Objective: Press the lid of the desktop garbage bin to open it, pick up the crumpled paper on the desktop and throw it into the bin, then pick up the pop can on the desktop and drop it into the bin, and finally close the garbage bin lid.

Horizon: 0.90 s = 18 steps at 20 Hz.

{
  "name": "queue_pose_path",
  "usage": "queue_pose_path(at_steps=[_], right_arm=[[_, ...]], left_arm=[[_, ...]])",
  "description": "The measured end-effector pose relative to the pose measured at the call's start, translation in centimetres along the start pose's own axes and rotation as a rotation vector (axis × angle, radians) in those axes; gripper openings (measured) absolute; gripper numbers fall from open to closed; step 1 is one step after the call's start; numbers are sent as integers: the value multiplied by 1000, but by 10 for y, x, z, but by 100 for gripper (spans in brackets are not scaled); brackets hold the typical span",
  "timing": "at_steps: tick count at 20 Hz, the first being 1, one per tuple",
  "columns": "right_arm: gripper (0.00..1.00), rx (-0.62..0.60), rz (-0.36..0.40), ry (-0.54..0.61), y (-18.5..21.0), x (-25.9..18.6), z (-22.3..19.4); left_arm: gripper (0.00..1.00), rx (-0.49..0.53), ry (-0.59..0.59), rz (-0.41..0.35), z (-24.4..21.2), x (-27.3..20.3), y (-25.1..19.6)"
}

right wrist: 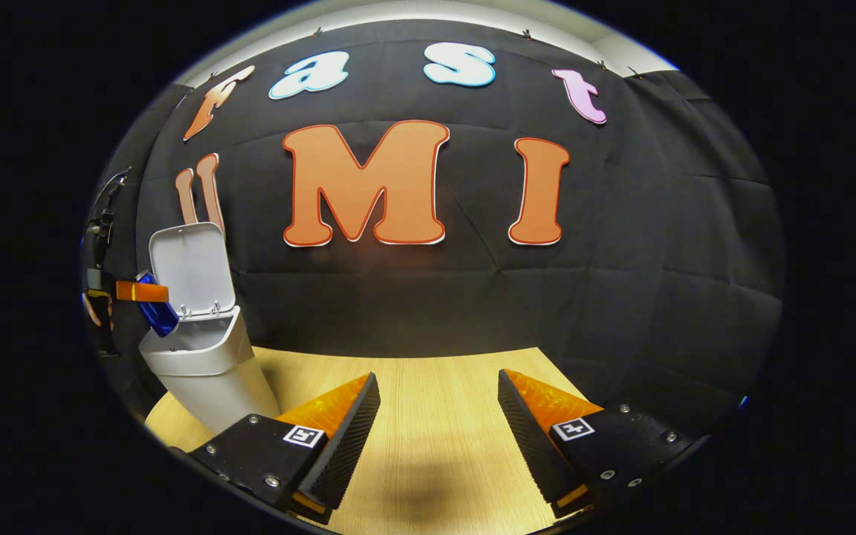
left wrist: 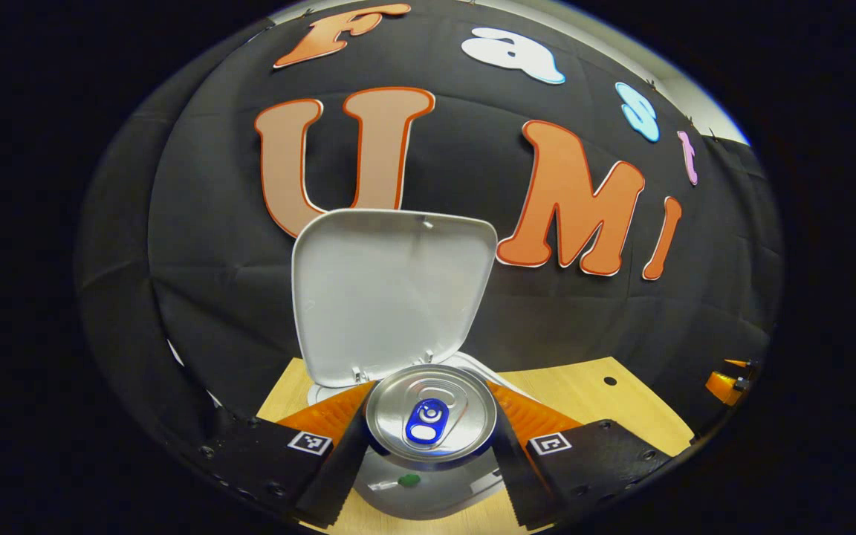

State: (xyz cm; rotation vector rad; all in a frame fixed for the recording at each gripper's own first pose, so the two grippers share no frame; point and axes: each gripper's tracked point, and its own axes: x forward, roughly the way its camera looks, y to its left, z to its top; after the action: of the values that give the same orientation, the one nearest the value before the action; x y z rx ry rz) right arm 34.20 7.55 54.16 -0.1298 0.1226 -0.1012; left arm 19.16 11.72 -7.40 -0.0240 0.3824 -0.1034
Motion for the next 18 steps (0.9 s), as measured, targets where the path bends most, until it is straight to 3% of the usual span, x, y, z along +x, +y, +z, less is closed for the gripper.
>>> queue_pose_path(at_steps=[1,6,7,8,9,12,13,14,15,16,18], right_arm=[[95,1,-5,4,0,1,-1],[95,12,-18,29,-3,5,-8],[100,13,-21,31,-4,5,-9],[95,14,-22,33,-5,6,-9],[95,15,-21,35,-4,6,-9],[95,17,-13,41,-1,8,-11],[100,17,-8,44,1,9,-11],[95,17,-4,46,2,9,-12],[100,16,1,49,5,11,-12],[95,14,4,52,5,11,-12],[95,8,5,54,5,12,-12]], left_arm=[[81,-15,8,2,-5,4,2],[84,-91,-29,-39,-5,4,-4],[84,-96,-52,-36,0,3,-2],[87,-99,-67,-27,3,1,1],[93,-98,-66,-18,3,1,2],[93,-72,-37,30,-8,0,13],[93,-63,-41,59,-8,0,20],[93,-58,-57,91,-5,-1,28],[93,-55,-83,88,2,-1,28],[94,-39,-84,68,4,-3,25],[95,5,-105,168,14,-6,46]])
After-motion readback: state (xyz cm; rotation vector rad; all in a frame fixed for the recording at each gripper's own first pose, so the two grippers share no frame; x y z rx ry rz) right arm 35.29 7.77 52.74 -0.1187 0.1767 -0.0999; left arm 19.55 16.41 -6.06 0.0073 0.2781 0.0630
